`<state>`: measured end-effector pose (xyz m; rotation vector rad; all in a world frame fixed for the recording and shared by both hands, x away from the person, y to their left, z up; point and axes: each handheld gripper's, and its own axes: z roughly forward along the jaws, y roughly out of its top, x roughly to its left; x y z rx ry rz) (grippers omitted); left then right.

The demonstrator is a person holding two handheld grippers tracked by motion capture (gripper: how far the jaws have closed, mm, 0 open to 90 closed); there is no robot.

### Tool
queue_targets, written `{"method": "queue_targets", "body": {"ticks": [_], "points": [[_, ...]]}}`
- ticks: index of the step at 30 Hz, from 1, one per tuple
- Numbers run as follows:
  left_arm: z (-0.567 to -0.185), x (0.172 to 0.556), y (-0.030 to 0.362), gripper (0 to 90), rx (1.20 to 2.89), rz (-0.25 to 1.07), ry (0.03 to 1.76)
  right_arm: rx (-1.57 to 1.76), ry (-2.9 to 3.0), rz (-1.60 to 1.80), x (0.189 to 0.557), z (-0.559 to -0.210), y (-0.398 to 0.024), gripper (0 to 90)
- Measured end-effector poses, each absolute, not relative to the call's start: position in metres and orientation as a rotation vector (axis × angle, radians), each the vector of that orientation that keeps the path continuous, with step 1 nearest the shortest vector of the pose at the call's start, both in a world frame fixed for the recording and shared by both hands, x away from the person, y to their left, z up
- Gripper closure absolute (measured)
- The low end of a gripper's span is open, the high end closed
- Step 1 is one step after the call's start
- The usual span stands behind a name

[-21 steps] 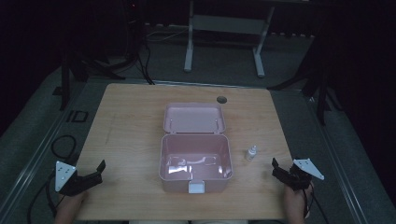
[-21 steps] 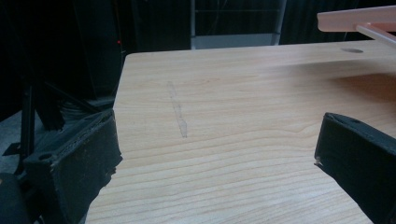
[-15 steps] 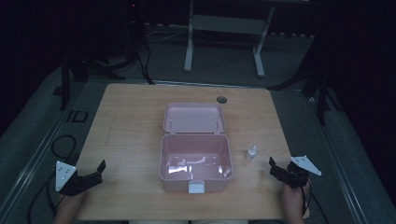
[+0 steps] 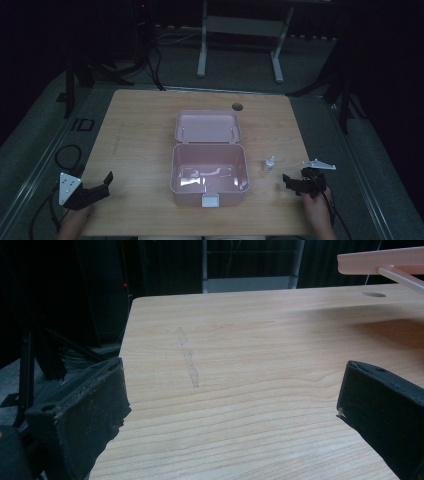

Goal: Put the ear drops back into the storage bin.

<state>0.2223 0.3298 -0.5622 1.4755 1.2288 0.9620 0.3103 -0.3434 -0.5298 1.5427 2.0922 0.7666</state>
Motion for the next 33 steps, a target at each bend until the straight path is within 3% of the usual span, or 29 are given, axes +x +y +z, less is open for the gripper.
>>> {"method": "queue_targets", "body": {"ticks": [23, 33], "points": [[-0.562, 0.222, 0.33, 0.4, 1.479, 0.953, 1.22, 1.556, 2.547, 0.372, 0.315, -0.514, -0.332, 11.4], [-0.562, 0.222, 0.331, 0.4, 1.479, 0.951, 1.22, 1.399, 2.744, 0.146, 0.312, -0.511, -0.321, 11.3]]}}
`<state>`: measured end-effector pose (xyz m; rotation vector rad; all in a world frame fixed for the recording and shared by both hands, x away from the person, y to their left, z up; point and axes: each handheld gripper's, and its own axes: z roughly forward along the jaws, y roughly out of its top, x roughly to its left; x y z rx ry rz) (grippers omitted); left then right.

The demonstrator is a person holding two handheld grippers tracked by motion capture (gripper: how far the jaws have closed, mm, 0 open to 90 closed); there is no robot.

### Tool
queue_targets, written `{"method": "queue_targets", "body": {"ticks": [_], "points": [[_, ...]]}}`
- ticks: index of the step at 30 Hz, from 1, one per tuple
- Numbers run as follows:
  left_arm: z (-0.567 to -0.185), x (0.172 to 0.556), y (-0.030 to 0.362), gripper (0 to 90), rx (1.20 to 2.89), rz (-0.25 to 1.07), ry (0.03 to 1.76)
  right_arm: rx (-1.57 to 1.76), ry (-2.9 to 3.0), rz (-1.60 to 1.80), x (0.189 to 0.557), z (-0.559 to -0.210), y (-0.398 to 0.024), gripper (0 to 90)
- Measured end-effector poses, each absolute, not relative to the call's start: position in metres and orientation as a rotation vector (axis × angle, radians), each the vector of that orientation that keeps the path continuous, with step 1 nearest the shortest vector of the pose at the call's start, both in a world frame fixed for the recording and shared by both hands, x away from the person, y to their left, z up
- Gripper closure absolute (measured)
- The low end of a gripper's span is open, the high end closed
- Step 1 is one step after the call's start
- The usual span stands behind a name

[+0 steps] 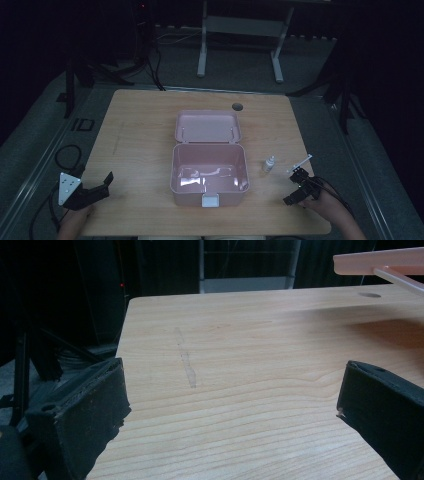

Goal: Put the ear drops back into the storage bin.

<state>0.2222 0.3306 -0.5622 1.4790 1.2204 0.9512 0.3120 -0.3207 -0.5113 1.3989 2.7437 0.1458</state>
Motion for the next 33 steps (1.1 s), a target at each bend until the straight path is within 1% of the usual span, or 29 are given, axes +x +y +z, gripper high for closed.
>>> {"method": "queue_targets", "body": {"ticks": [1, 9, 17, 25, 33], "points": [[-0.562, 0.222, 0.331, 0.3, 1.479, 0.952, 1.22, 1.386, 2.778, 0.084, 0.312, -0.511, -0.32, 11.3], [-0.562, 0.222, 0.331, 0.4, 1.479, 0.95, 1.219, 1.406, 2.811, -0.054, 0.313, -0.51, -0.315, 11.3], [-0.562, 0.222, 0.331, 0.3, 1.48, 0.95, 1.219, 1.456, 2.793, -0.026, 0.327, -0.504, -0.317, 11.2], [-0.562, 0.222, 0.331, 0.4, 1.48, 0.949, 1.219, 1.496, 2.755, 0.067, 0.348, -0.488, -0.318, 11.4], [-0.562, 0.222, 0.331, 0.3, 1.48, 0.946, 1.217, 1.486, 2.771, 0.053, 0.366, -0.484, -0.309, 12.5]]}}
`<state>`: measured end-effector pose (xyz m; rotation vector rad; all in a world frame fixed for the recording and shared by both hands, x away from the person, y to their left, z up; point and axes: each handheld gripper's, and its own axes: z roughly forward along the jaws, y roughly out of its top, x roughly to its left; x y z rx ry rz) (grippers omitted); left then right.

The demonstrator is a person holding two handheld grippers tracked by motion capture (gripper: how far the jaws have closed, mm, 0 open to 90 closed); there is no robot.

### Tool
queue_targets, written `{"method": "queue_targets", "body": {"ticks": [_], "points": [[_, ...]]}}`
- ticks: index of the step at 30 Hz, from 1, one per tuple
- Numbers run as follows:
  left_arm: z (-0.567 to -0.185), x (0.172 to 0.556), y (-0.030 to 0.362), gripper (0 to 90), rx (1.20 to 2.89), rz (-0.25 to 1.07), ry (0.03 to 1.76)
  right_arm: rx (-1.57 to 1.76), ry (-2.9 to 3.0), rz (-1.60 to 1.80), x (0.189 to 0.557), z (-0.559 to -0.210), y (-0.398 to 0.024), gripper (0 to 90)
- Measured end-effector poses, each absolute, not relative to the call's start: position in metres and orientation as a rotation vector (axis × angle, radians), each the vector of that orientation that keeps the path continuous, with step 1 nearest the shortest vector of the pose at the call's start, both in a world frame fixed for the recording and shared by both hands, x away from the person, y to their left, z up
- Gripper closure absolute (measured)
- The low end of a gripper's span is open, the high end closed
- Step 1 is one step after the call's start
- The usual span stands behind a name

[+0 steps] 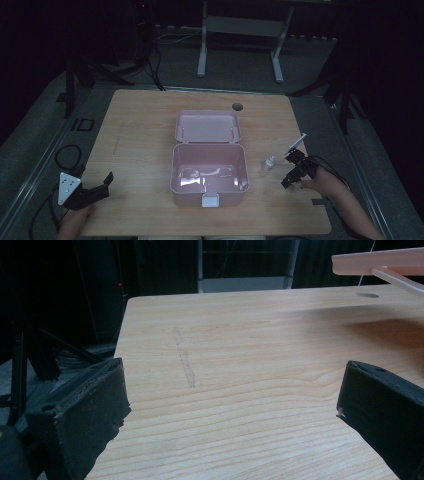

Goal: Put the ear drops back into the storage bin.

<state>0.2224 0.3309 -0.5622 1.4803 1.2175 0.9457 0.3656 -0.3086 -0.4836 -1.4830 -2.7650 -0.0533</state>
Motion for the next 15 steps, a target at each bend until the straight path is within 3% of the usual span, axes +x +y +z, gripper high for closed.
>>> {"method": "queue_targets", "body": {"ticks": [15], "points": [[-0.562, 0.222, 0.331, 0.4, 1.482, 0.942, 1.214, -1.438, -2.755, -0.097, 0.4, -0.48, -0.272, 14.0]]}}
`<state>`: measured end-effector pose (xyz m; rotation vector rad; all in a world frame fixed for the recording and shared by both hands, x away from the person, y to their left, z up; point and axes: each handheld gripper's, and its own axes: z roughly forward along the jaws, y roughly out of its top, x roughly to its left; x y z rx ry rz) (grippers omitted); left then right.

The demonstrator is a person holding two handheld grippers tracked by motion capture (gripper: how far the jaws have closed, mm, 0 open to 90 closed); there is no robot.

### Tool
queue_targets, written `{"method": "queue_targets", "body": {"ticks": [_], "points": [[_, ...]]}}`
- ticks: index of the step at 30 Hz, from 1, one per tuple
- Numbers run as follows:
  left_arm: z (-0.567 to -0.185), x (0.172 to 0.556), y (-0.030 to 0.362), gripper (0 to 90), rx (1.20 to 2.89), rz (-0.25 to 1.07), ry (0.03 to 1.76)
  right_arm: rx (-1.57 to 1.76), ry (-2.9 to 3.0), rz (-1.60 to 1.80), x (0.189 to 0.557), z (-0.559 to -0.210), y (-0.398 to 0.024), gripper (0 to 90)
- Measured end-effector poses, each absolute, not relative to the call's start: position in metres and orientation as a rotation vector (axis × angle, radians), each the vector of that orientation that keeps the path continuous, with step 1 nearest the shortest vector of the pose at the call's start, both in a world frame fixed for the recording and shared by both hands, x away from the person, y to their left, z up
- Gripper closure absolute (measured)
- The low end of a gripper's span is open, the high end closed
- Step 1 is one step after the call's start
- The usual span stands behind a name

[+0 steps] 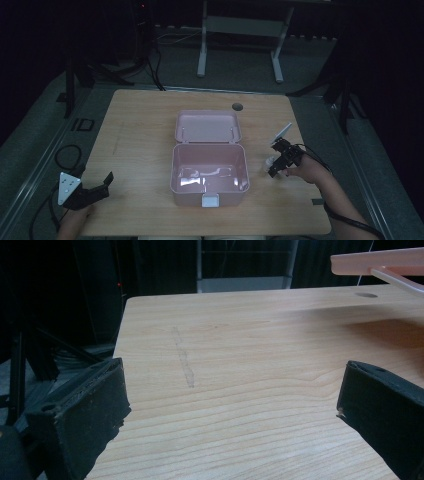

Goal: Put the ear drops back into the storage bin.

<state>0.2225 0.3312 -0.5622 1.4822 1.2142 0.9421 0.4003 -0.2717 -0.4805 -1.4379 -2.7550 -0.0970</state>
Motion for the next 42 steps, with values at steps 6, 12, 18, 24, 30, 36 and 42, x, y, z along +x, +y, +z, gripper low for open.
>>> {"method": "queue_targets", "body": {"ticks": [6, 12, 18, 24, 30, 36, 42], "points": [[-0.562, 0.223, 0.331, 0.3, 1.483, 0.941, 1.212, -1.432, -2.747, -0.097, 0.412, -0.484, -0.26, 15.8], [-0.562, 0.222, 0.331, 0.4, 1.483, 0.94, 1.21, -1.446, -2.732, -0.023, 0.424, -0.495, -0.249, 21.4], [-0.562, 0.222, 0.331, 0.4, 1.482, 0.939, 1.209, -1.443, -2.717, 0.01, 0.43, -0.5, -0.246, 26.4], [-0.562, 0.222, 0.331, 0.3, 1.483, 0.938, 1.208, -1.437, -2.715, 0.032, 0.433, -0.506, -0.24, 41.1], [-0.562, 0.222, 0.331, 0.3, 1.483, 0.937, 1.209, -1.445, -2.712, 0.059, 0.434, -0.509, -0.24, 50.4], [-0.562, 0.222, 0.332, 0.3, 1.484, 0.937, 1.209, -1.383, -2.751, 0.093, 0.433, -0.508, -0.238, 59.4], [-0.562, 0.223, 0.332, 0.4, 1.484, 0.936, 1.21, -1.262, -2.842, 0.117, 0.428, -0.505, -0.236, 59.5]]}}
